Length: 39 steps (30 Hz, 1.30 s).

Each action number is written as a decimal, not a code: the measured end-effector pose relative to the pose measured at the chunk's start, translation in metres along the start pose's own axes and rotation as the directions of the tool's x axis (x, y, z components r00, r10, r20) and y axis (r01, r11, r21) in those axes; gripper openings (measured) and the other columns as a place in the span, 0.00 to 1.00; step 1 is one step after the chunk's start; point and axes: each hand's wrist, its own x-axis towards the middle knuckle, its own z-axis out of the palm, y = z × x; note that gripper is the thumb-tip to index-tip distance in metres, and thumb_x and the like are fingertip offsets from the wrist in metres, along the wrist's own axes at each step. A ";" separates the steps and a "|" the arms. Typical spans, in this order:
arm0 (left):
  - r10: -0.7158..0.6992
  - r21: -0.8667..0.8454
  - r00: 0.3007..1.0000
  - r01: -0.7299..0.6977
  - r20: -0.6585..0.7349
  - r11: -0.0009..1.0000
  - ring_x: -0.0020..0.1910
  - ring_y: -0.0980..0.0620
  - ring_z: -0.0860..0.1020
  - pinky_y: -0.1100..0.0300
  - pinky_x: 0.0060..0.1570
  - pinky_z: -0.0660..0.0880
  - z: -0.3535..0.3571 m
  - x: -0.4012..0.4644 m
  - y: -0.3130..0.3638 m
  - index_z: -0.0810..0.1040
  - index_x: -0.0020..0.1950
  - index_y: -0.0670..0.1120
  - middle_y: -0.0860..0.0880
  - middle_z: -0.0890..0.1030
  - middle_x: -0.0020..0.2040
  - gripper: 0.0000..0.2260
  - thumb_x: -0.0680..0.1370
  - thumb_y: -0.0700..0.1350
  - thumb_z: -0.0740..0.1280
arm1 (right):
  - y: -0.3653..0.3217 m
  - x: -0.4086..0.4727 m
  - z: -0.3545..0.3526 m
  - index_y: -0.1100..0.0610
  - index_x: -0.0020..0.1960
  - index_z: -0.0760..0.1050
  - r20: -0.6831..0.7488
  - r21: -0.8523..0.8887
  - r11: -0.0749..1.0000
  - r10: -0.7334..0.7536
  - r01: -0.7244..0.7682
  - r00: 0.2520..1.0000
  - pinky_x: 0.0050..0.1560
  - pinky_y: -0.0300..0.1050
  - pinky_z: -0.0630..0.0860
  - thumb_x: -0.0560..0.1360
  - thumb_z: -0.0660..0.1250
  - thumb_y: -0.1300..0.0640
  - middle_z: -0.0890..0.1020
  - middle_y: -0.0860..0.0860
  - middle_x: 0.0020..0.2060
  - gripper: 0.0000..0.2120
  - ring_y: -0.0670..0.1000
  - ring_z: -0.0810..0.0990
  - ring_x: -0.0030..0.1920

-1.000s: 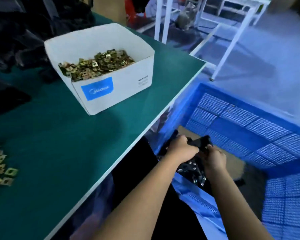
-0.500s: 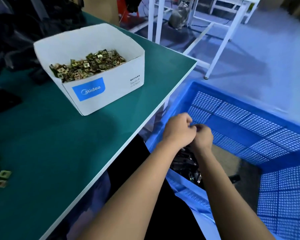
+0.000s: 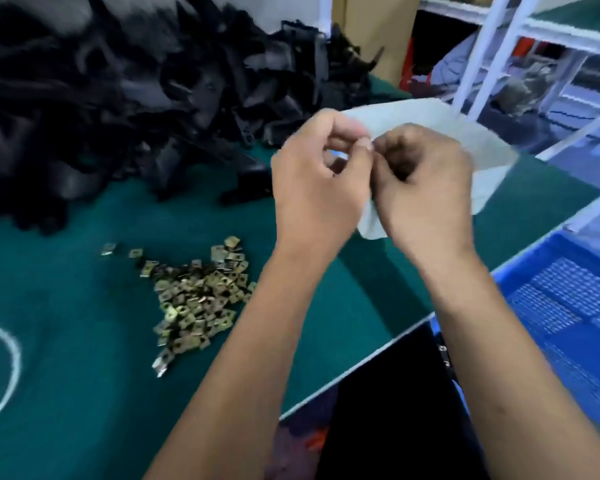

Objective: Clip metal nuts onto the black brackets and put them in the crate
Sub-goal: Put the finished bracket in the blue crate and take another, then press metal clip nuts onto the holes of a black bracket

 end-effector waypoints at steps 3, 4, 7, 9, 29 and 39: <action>0.015 0.201 0.978 0.028 -0.209 0.979 0.39 0.58 0.81 0.56 0.45 0.80 -0.083 0.002 -0.032 0.82 0.43 0.45 0.55 0.82 0.38 0.05 0.75 0.36 0.69 | -0.038 -0.010 0.068 0.54 0.45 0.82 0.287 -0.043 0.993 -0.097 0.114 0.953 0.45 0.54 0.79 0.74 0.69 0.56 0.85 0.48 0.38 0.04 0.52 0.83 0.40; 0.023 0.286 0.966 0.053 -0.256 0.957 0.38 0.61 0.79 0.61 0.44 0.78 -0.113 -0.001 -0.044 0.82 0.43 0.46 0.57 0.81 0.38 0.05 0.76 0.37 0.69 | -0.051 -0.016 0.091 0.54 0.46 0.82 0.382 -0.040 0.987 -0.128 0.155 0.915 0.46 0.53 0.80 0.74 0.70 0.55 0.85 0.48 0.39 0.04 0.52 0.83 0.41; 0.011 0.471 0.933 0.171 -0.359 0.866 0.39 0.59 0.79 0.64 0.44 0.75 -0.188 -0.014 -0.075 0.83 0.45 0.46 0.58 0.80 0.38 0.04 0.76 0.39 0.69 | -0.082 -0.032 0.149 0.52 0.48 0.83 0.597 -0.033 0.970 -0.175 0.242 0.783 0.48 0.50 0.81 0.74 0.72 0.53 0.85 0.48 0.42 0.04 0.52 0.83 0.44; -0.002 0.529 0.893 0.268 -0.450 0.805 0.40 0.57 0.79 0.61 0.48 0.76 -0.228 -0.020 -0.089 0.83 0.46 0.45 0.58 0.80 0.39 0.04 0.76 0.39 0.69 | -0.099 -0.040 0.187 0.50 0.52 0.83 0.700 -0.049 0.958 -0.168 0.282 0.694 0.51 0.50 0.81 0.75 0.72 0.53 0.85 0.50 0.47 0.06 0.55 0.83 0.49; -0.300 -0.063 0.452 0.467 -0.840 0.882 0.46 0.43 0.83 0.41 0.53 0.80 -0.293 -0.009 -0.118 0.77 0.48 0.47 0.48 0.82 0.45 0.07 0.73 0.39 0.63 | -0.159 -0.048 0.295 0.52 0.38 0.84 0.538 0.506 0.802 -0.005 -0.318 0.843 0.39 0.41 0.76 0.74 0.77 0.54 0.83 0.45 0.30 0.07 0.44 0.79 0.33; 0.000 0.573 0.932 0.223 -0.363 0.788 0.65 0.49 0.72 0.56 0.68 0.69 -0.283 -0.013 -0.110 0.80 0.64 0.51 0.54 0.78 0.61 0.18 0.76 0.53 0.75 | -0.154 -0.006 0.219 0.51 0.29 0.69 0.609 0.718 0.596 -0.290 -0.358 0.738 0.32 0.43 0.62 0.84 0.67 0.53 0.69 0.52 0.27 0.24 0.51 0.66 0.31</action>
